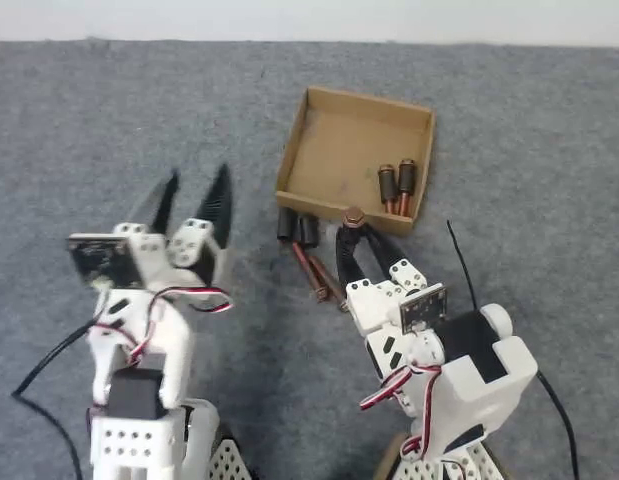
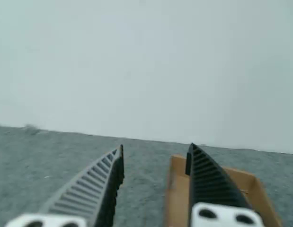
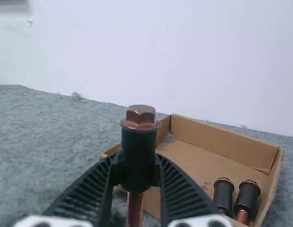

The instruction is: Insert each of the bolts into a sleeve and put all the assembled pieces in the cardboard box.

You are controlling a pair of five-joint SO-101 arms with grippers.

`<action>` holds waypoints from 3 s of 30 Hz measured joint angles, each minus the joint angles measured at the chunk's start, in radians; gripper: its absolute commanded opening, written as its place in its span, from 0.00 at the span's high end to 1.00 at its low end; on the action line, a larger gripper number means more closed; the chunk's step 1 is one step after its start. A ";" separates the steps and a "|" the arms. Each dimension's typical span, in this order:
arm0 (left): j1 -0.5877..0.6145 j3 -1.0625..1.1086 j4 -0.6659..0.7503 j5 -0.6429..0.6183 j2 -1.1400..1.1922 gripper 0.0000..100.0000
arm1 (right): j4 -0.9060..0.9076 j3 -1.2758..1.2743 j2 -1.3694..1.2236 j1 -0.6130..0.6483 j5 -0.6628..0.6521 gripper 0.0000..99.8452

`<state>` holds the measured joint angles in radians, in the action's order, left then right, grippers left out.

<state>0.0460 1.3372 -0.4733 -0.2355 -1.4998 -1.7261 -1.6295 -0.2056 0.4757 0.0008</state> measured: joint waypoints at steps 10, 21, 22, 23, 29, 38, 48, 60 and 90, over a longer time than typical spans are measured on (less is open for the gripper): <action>0.114 -0.011 -0.310 0.000 -0.267 0.80 | 0.000 0.000 0.000 -0.015 0.000 0.99; 0.118 0.092 -0.442 0.000 -0.307 0.80 | 0.000 0.000 0.000 -0.025 0.000 0.99; 0.117 0.127 -0.442 0.000 -0.307 0.80 | 0.000 0.000 0.000 -0.025 0.000 0.99; 0.117 0.164 -0.442 0.000 -0.307 0.80 | 0.000 0.000 0.000 -0.025 0.000 0.99; 0.115 0.350 -0.442 0.000 -0.307 0.80 | 0.000 0.000 0.000 -0.064 0.000 0.99; 0.115 0.359 -0.531 0.000 -0.305 0.80 | 0.000 0.009 0.000 -0.098 0.000 0.99; 0.115 0.359 -0.560 0.000 -0.305 0.98 | 0.000 0.187 0.000 -0.155 0.000 0.99; 0.164 0.359 -0.560 -0.003 -0.305 0.99 | 0.110 0.431 0.002 -0.155 0.000 0.99; 0.173 0.359 -0.585 -0.005 -0.305 0.99 | 1.910 1.036 0.483 -0.155 0.000 0.99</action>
<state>0.2194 1.6962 -1.0579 -0.2401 -1.8052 0.1841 -0.5938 0.2777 0.3207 0.0008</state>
